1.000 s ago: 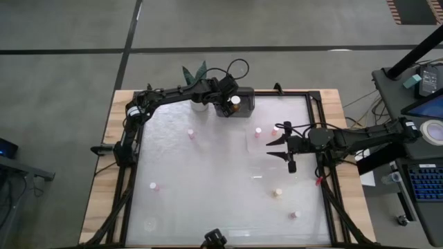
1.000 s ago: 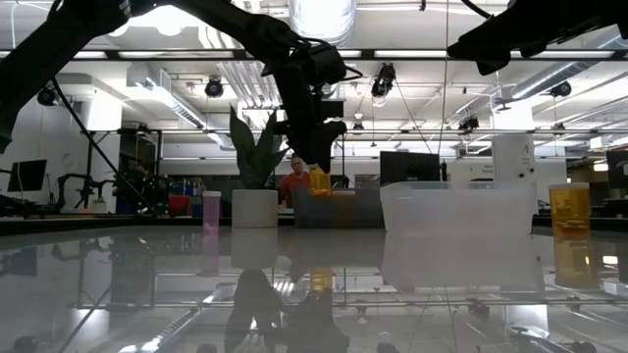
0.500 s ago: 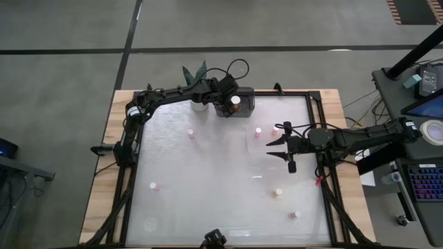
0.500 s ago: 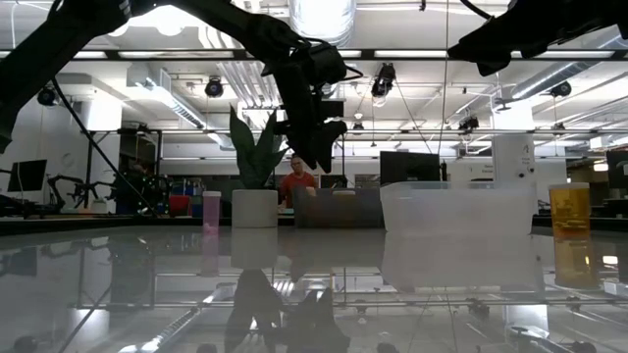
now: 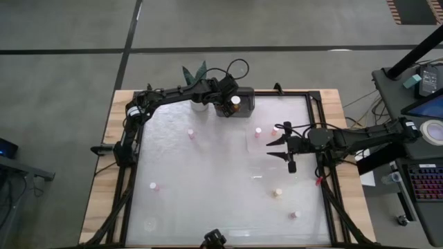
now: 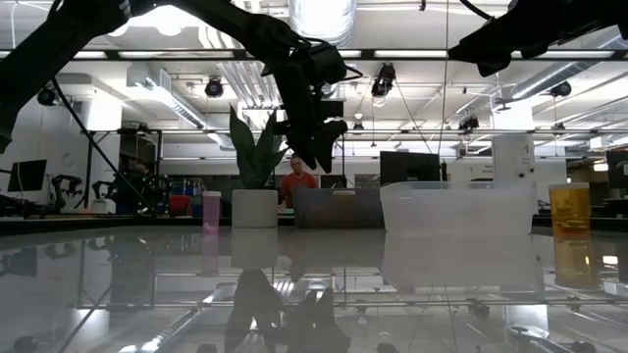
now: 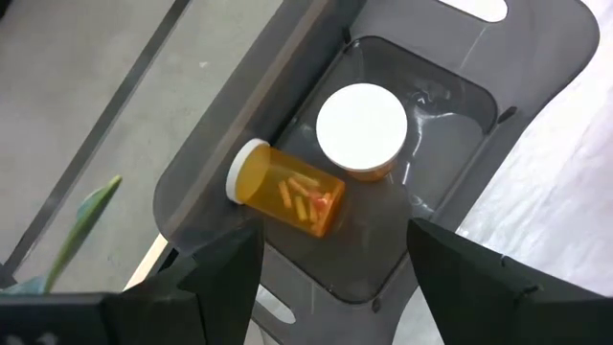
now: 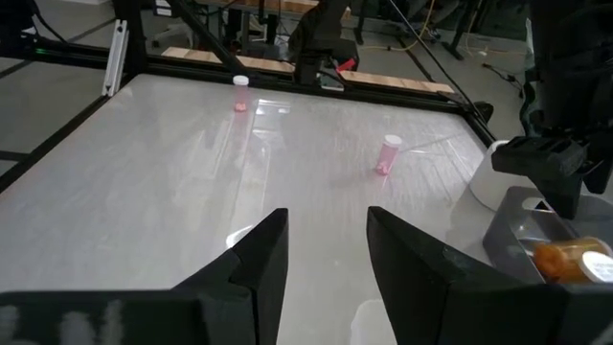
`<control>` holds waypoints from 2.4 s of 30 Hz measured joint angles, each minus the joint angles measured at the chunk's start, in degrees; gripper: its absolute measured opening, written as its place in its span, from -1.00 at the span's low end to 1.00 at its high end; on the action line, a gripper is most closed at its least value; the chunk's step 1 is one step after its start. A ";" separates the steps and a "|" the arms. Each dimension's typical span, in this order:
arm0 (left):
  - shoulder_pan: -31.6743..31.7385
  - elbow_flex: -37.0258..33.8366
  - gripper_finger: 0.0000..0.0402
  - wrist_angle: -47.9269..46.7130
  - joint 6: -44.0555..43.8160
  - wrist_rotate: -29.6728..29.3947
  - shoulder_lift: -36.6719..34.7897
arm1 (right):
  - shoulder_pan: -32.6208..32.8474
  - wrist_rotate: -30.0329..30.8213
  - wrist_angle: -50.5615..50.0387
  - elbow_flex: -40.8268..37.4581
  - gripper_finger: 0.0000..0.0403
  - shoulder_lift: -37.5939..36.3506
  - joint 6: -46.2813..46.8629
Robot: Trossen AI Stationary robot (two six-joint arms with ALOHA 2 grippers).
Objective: Pick and place medicine bottles into bin by pill shape (circle, oval)
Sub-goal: Put the small orange pill bottle into the white bin
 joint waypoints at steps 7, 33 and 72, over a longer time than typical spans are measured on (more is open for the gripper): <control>-0.59 -0.02 0.20 -0.04 -0.11 -0.04 -0.18 | 0.00 0.00 -0.02 0.00 -0.35 0.00 0.00; -26.17 -0.70 0.19 -0.48 6.63 -0.37 -13.77 | 0.00 4.40 0.00 0.00 -0.36 0.00 6.51; -38.29 -50.41 0.19 33.88 7.47 -13.91 -47.97 | 9.17 -8.94 -35.49 23.83 -0.36 24.59 58.17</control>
